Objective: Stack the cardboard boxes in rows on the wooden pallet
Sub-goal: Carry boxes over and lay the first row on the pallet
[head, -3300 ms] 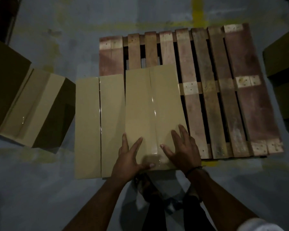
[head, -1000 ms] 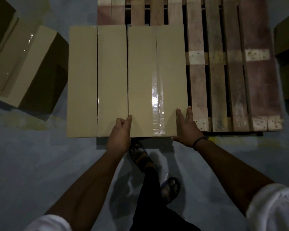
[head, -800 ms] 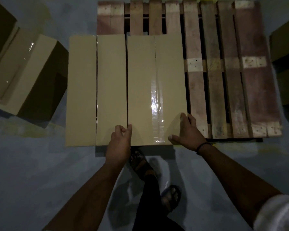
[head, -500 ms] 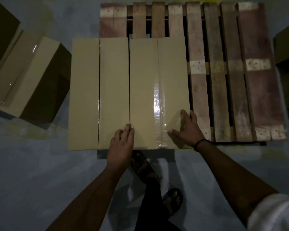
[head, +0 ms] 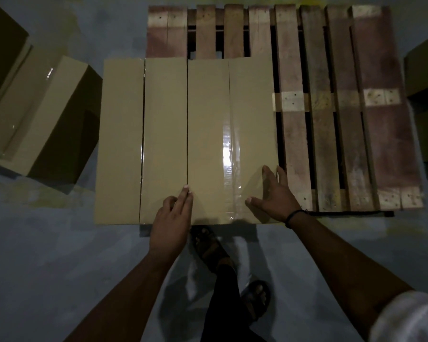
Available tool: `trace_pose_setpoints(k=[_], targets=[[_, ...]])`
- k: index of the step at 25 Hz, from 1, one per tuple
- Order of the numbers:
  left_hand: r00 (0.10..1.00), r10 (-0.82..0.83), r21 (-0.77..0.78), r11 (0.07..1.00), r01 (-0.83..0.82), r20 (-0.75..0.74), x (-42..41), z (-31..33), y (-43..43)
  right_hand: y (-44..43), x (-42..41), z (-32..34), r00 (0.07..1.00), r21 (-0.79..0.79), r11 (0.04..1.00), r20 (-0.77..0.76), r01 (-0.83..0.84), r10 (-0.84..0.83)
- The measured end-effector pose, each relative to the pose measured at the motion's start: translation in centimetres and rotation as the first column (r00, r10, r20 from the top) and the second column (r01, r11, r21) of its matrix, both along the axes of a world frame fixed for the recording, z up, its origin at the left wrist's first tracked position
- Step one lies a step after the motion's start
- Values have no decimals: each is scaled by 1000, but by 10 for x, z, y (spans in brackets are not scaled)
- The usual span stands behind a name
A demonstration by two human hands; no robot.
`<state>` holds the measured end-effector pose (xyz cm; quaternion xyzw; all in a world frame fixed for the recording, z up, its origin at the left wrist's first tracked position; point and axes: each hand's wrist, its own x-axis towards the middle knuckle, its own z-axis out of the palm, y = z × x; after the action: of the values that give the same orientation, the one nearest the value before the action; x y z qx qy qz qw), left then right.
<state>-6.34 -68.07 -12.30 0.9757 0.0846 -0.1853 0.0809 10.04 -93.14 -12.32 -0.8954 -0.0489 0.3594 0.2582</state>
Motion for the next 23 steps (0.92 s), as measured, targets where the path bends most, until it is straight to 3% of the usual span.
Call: trace_pose_setpoints(k=[8,14,19,23], targets=[[1000,-30,39,999,29,11,-2,-4,2,1,-4,-6,1000,-9,1000,5,-5,5],[996,-38,16,999,39,-80,2,12,-5,1,-10,3,999,-55,999,54,-3,6],[993,57,-80,995,-66,-106,-11,72,-36,-10,-43,64,995,-115,993,97,38,-27],[987,137,-165,975,-150,-88,-21,143,-76,-35,-74,130,994,-60,997,97,53,-47]])
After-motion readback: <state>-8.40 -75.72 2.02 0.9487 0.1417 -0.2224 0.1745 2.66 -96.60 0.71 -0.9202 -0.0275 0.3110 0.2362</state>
